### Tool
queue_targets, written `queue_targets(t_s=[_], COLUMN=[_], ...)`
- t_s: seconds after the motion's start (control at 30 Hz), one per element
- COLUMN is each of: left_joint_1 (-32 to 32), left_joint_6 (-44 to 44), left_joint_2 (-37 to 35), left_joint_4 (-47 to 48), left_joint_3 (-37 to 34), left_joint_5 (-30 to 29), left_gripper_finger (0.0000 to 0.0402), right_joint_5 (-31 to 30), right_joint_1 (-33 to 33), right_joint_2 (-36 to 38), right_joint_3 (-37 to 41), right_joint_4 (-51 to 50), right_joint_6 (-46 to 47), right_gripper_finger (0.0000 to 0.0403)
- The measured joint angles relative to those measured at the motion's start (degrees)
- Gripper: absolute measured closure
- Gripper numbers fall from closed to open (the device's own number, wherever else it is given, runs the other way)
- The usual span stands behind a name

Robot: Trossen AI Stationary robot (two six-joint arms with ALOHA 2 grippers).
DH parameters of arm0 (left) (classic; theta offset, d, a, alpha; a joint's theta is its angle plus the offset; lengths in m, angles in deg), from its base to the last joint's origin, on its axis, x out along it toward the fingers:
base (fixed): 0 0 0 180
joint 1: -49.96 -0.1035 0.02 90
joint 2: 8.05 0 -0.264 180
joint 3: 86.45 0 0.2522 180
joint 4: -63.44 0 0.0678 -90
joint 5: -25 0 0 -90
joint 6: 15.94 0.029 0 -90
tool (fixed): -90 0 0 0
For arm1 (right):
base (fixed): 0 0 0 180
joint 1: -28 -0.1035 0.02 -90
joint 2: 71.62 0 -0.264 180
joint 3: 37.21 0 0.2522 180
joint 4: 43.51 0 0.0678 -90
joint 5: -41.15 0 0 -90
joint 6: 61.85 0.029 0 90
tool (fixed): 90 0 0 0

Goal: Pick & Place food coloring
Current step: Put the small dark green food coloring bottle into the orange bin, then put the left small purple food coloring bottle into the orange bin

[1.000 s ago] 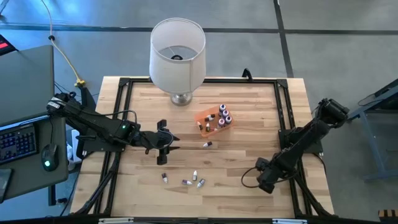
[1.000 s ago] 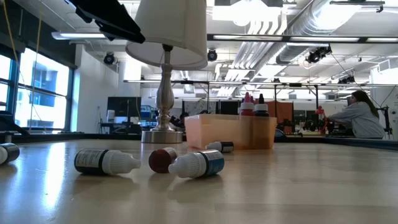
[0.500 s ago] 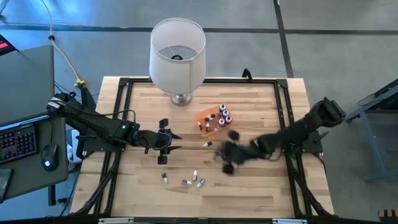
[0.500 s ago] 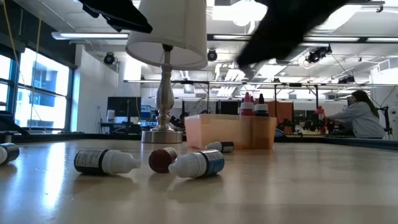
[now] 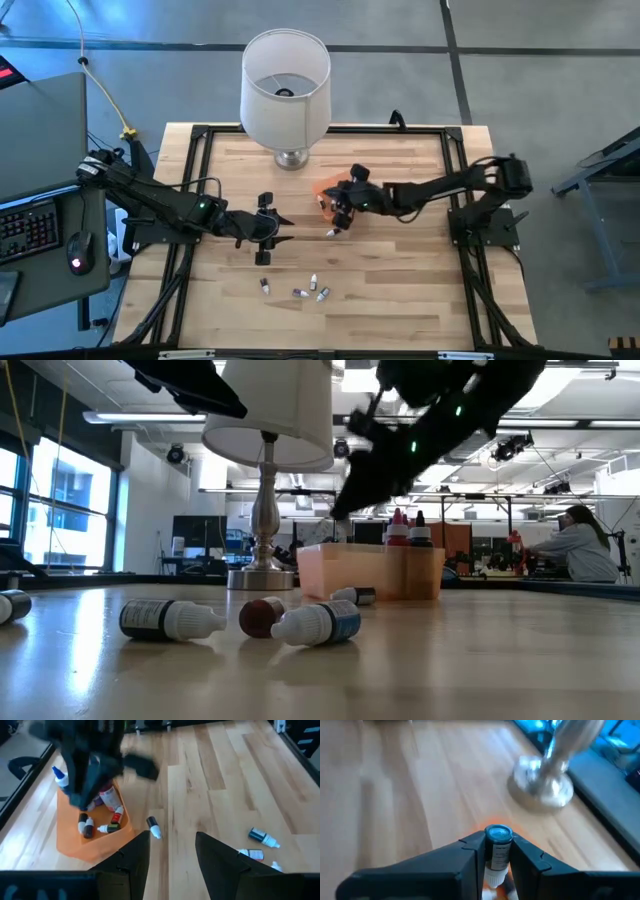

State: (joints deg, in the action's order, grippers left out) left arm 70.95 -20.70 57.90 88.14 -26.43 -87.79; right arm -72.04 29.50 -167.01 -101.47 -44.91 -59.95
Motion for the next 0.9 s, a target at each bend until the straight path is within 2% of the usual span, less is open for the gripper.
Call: queue_targets(t_s=[0.17, 0.3, 0.5, 0.7, 0.8, 0.9], left_joint_1=[0.0, 0.0, 0.0, 0.0, 0.0, 0.0], left_joint_6=[-0.2, -0.2, -0.4, -0.8, -1.7, 1.5], left_joint_2=[0.0, 0.0, 0.2, 3.6, 5.4, 7.7], left_joint_4=[-0.2, -0.1, 0.3, -0.1, 2.6, 10.1], left_joint_3=[0.0, 0.0, 0.0, 0.0, 0.0, 0.0], left_joint_5=[0.6, 1.5, 11.1, 12.1, 14.2, 20.5], left_gripper_finger=[0.0246, 0.0246, 0.0246, 0.0246, 0.0246, 0.0246], right_joint_5=[-0.2, 3.2, 2.6, 2.2, 2.1, 2.1], right_joint_1=[1.2, 1.1, 0.8, -2.3, -4.4, -6.3], right_joint_2=[-3.9, -4.1, -3.7, -1.2, 1.2, 3.9], right_joint_3=[0.0, 0.0, 0.0, -3.4, -5.0, -5.0], right_joint_4=[0.1, 0.1, 3.5, 0.9, -2.2, -4.1], right_joint_6=[-0.8, -3.0, -7.0, -8.4, -8.4, -8.0], right_gripper_finger=[0.0323, 0.0304, 0.0276, 0.0274, 0.0273, 0.0273])
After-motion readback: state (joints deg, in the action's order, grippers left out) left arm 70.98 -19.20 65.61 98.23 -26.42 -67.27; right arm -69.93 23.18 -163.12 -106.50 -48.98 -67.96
